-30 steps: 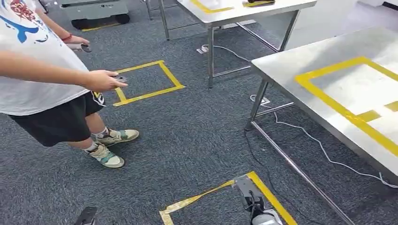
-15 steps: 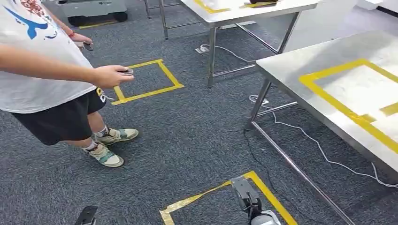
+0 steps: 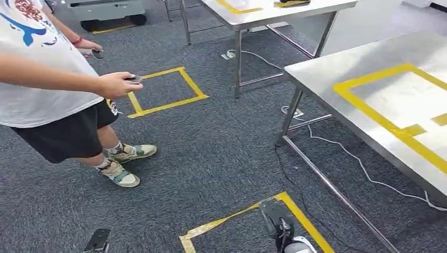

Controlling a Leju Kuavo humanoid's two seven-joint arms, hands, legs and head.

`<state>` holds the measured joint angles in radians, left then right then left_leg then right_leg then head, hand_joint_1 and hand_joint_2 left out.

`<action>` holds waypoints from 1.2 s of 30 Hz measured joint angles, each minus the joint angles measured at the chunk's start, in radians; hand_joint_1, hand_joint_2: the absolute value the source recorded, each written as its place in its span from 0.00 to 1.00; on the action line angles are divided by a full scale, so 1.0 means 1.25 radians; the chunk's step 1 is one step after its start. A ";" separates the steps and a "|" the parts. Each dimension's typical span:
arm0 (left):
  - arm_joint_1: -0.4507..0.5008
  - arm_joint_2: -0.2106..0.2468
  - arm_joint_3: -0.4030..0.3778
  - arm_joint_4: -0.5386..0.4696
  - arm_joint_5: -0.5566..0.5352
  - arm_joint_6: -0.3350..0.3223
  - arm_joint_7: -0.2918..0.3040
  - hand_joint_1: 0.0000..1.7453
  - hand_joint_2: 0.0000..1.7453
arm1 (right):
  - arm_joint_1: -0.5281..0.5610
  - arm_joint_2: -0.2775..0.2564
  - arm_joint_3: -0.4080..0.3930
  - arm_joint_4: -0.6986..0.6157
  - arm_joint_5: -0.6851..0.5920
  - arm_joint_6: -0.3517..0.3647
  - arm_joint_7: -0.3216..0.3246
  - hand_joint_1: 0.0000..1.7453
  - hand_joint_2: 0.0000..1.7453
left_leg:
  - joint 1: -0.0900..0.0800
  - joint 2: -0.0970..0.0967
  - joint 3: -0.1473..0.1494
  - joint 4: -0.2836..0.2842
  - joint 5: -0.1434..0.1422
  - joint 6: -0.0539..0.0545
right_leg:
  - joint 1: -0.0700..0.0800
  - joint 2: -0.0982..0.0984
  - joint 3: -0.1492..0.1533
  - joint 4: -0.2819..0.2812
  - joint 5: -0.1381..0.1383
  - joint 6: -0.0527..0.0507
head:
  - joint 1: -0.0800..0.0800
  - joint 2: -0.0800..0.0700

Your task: Take the parts from the cabinet and place them on the table.

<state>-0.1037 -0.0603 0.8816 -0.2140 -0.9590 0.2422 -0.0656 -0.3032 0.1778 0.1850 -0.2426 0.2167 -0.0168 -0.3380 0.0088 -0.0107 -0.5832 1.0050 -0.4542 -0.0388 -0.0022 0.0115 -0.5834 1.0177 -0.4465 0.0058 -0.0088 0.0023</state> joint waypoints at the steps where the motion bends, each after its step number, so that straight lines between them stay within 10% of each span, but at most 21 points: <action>1: 0.000 -0.002 0.000 0.000 0.000 -0.003 0.000 0.00 0.00 | -0.002 0.000 0.000 -0.001 0.000 0.002 -0.003 0.00 1.00 | 0.000 0.000 -0.019 0.043 -0.029 -0.003 | 0.000 -0.001 -0.001 0.000 0.000 -0.005 | -0.004 0.000; 3: 0.001 -0.002 0.000 0.000 -0.001 -0.004 0.000 0.00 0.00 | -0.003 0.000 -0.004 -0.001 -0.002 0.006 -0.006 0.00 1.00 | 0.001 0.000 -0.081 0.174 -0.089 -0.008 | 0.000 -0.004 -0.001 0.000 0.000 -0.007 | -0.003 0.000; 5: 0.004 -0.002 0.001 0.000 -0.002 -0.004 0.000 0.00 0.00 | -0.001 0.000 -0.005 -0.001 -0.002 0.014 -0.009 0.00 1.00 | 0.001 0.000 -0.117 0.239 -0.097 -0.010 | 0.000 -0.009 -0.001 0.000 -0.001 -0.008 | -0.003 0.000; 9: 0.003 -0.002 0.002 0.000 -0.002 -0.005 0.000 0.00 0.00 | -0.001 0.001 -0.006 -0.002 0.003 0.022 -0.023 0.00 1.00 | 0.003 0.029 -0.012 0.026 0.020 -0.010 | -0.001 -0.019 0.003 0.001 -0.005 -0.001 | -0.005 0.000; 10: 0.000 -0.003 0.002 0.000 -0.002 -0.005 0.000 0.00 0.00 | -0.002 0.001 -0.006 -0.003 0.005 0.023 -0.025 0.00 1.00 | -0.002 0.044 0.001 -0.006 0.012 -0.013 | 0.007 -0.022 0.002 0.005 -0.007 0.006 | -0.007 0.000; 15: 0.005 -0.005 0.002 0.000 -0.003 -0.009 -0.001 0.00 0.00 | -0.001 0.001 -0.007 -0.003 0.004 0.034 -0.034 0.00 1.00 | 0.001 0.016 -0.002 -0.011 0.019 0.023 | 0.004 -0.033 0.001 0.007 -0.018 0.025 | -0.004 0.000; 20: 0.005 -0.005 0.003 0.000 -0.006 -0.016 -0.003 0.00 0.00 | 0.007 0.001 -0.010 -0.003 -0.001 0.071 -0.047 0.00 1.00 | -0.002 -0.008 -0.002 -0.011 0.018 0.034 | 0.003 -0.013 -0.115 0.254 -0.126 0.028 | -0.002 0.000; 22: 0.005 -0.006 0.003 0.000 -0.011 -0.018 -0.003 0.00 0.00 | 0.008 0.001 -0.010 -0.003 -0.001 0.083 -0.050 0.00 1.00 | -0.002 -0.022 -0.002 -0.010 0.018 0.034 | 0.003 -0.011 -0.096 0.204 -0.083 0.024 | -0.002 0.000; 24: 0.004 -0.007 0.003 0.000 -0.012 -0.018 -0.004 0.00 0.00 | 0.007 0.001 -0.010 -0.004 -0.001 0.093 -0.056 0.00 1.00 | -0.001 -0.039 0.003 -0.010 0.017 0.032 | 0.001 0.007 -0.019 0.049 -0.007 0.019 | -0.002 0.000; 25: 0.004 -0.007 0.003 0.000 -0.012 -0.018 -0.004 0.00 0.00 | 0.006 0.001 -0.010 -0.004 -0.002 0.097 -0.056 0.00 1.00 | 0.000 -0.042 0.002 -0.010 0.017 0.028 | -0.003 0.041 0.000 0.015 -0.017 0.019 | -0.002 0.000; 29: 0.007 -0.006 0.003 0.000 -0.013 -0.021 -0.005 0.00 0.00 | 0.008 0.003 -0.010 -0.005 0.000 0.105 -0.059 0.00 1.00 | 0.005 -0.061 -0.005 -0.015 0.026 0.005 | 0.004 0.031 0.006 0.007 -0.012 0.011 | -0.003 0.000; 31: 0.007 -0.008 0.003 0.000 -0.013 -0.021 -0.005 0.00 0.00 | 0.005 0.006 -0.011 -0.008 0.000 0.106 -0.061 0.00 1.00 | 0.002 -0.029 -0.013 0.004 0.008 -0.002 | -0.001 0.017 0.013 -0.006 -0.006 -0.002 | -0.006 0.000; 34: 0.001 -0.008 0.003 0.000 -0.013 -0.021 -0.005 0.00 0.00 | 0.008 0.006 -0.011 -0.008 0.000 0.106 -0.061 0.00 1.00 | 0.002 -0.005 -0.102 0.182 -0.080 -0.011 | 0.002 -0.009 0.012 -0.007 -0.007 -0.009 | -0.009 0.000; 36: 0.004 -0.008 0.003 0.000 -0.014 -0.022 -0.005 0.00 0.00 | 0.009 0.006 -0.011 -0.008 -0.001 0.114 -0.061 0.00 1.00 | 0.002 -0.004 -0.129 0.234 -0.083 -0.013 | 0.002 -0.023 0.012 -0.007 -0.007 -0.009 | -0.010 0.000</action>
<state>-0.0987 -0.0706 0.8850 -0.2140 -0.9766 0.2151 -0.0717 -0.2916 0.1854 0.1713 -0.2529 0.2159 0.1255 -0.4139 0.0118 -0.0151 -0.7443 1.2979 -0.5579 -0.0547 -0.0001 -0.0175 -0.5688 1.0088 -0.4557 -0.0055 -0.0210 0.0023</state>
